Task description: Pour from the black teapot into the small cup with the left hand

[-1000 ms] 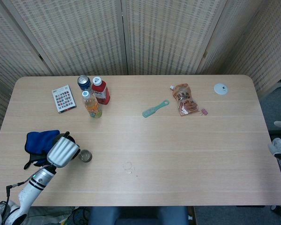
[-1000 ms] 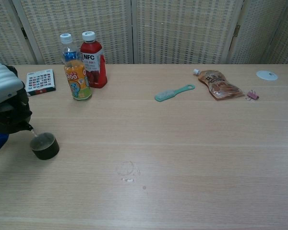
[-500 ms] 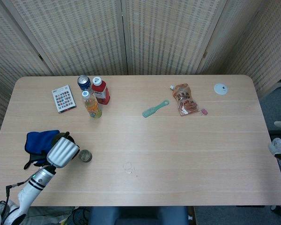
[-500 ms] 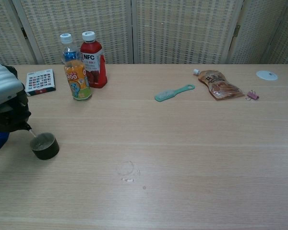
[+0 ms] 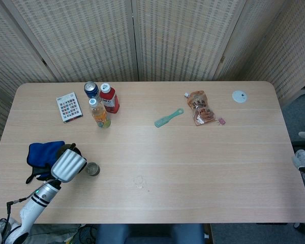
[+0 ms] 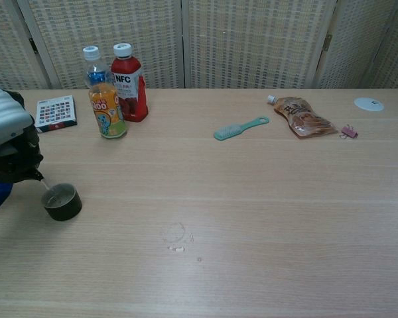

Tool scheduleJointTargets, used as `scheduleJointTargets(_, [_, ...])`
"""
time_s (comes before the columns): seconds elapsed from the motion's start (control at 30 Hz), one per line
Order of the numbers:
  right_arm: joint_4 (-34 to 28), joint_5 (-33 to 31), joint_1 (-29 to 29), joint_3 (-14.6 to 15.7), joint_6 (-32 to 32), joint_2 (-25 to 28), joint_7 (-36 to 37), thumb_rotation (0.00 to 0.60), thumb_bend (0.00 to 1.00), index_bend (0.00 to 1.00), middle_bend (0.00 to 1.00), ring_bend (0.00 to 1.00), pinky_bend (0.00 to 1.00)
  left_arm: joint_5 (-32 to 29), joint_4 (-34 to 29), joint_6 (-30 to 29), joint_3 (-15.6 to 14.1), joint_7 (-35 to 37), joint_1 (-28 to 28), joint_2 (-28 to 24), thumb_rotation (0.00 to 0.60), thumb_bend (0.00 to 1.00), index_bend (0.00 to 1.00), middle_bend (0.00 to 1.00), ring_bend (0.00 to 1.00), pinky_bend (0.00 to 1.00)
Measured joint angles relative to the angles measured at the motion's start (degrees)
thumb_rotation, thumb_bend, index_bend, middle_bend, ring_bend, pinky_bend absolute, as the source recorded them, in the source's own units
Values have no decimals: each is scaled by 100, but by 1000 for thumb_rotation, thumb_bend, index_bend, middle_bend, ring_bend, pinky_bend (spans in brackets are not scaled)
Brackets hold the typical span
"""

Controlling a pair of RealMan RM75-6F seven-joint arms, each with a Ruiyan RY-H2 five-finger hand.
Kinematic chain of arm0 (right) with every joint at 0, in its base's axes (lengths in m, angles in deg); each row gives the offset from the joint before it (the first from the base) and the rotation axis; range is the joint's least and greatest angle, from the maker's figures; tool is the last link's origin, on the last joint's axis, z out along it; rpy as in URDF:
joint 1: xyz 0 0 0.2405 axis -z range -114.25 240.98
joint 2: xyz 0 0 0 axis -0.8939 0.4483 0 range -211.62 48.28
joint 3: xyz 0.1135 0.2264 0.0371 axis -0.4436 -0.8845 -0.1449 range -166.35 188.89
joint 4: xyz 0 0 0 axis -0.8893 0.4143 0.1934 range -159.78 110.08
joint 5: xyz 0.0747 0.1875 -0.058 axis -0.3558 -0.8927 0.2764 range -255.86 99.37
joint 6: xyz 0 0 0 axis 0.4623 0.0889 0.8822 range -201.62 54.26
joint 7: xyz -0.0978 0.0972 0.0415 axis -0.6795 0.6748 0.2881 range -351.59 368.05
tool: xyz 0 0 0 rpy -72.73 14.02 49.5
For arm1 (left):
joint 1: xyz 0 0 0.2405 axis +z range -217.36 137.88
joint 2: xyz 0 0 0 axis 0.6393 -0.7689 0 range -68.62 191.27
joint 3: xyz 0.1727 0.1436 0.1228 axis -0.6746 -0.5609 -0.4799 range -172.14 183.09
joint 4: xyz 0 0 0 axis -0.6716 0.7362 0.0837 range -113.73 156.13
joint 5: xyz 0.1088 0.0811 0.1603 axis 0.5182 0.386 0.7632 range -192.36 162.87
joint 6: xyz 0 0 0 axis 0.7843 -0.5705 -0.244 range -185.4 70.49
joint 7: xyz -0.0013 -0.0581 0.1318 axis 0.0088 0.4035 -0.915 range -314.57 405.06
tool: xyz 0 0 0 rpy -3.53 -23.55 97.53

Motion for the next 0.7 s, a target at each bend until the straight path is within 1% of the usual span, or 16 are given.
scheduleJointTargets(0.47, [15,-7,12,-3,-7,-1,14,600,161,320,221,196,168,-81,-73,-68,89,242,14,49,493,428,1000,1000,1000,442])
scheduleJointTargets(0.7, [14,-20,20,-10,-17,-1,19,600,161,320,221,195,168,-150,-4,-246,212,597,35,162,488,427,1000,1000,993,442])
